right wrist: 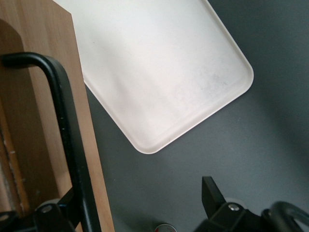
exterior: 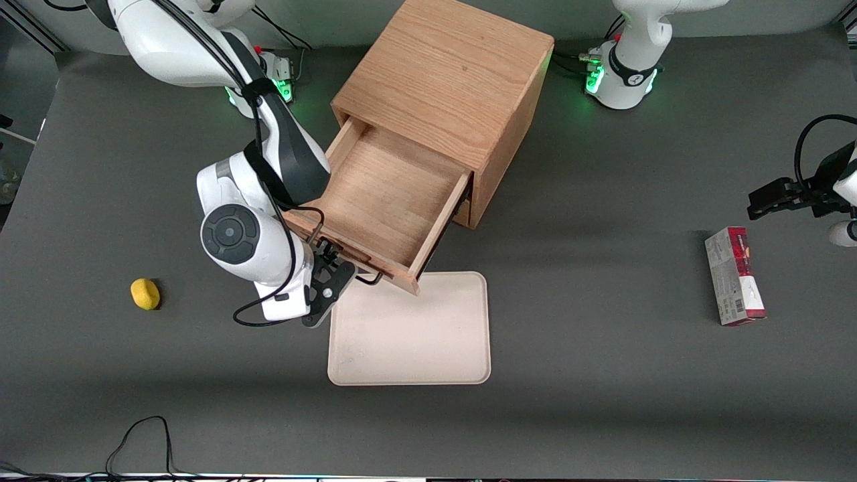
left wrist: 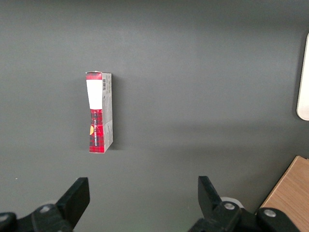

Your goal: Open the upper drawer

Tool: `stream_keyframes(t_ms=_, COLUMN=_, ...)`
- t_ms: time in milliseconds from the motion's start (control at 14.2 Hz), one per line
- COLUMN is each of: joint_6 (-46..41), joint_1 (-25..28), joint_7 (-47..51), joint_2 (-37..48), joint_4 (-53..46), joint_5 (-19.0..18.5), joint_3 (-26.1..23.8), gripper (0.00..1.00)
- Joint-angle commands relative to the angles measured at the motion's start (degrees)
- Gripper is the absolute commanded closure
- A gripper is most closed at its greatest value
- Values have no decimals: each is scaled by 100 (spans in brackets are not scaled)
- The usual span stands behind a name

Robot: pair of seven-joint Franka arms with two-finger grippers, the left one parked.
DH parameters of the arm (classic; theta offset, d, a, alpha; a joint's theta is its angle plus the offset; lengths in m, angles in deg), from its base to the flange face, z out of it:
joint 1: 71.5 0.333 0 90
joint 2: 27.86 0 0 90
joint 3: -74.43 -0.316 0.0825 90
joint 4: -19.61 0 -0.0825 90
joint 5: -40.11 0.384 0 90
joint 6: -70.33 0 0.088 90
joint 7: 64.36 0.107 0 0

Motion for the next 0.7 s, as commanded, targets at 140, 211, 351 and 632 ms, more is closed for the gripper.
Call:
stream_keyframes(t_ms=140, joint_6=-80, joint_1=-168, joint_7=-132, joint_2=-182, joint_4=-379, joint_5=8, joint_3=-61, gripper=0)
stream_keyframes(t_ms=211, joint_6=-80, joint_1=-159, joint_7=-123, joint_2=-164, joint_4=-379, joint_5=8, joint_3=-61, gripper=0)
stream_keyframes(t_ms=351, joint_6=-89, joint_1=-159, joint_7=-105, joint_2=-112, joint_4=-397, joint_5=17, joint_3=-70, gripper=0)
stream_keyframes(t_ms=632, joint_6=-597, joint_1=-159, joint_7=-96, joint_2=-94, joint_4=-915, joint_5=131, joint_3=-70, gripper=0)
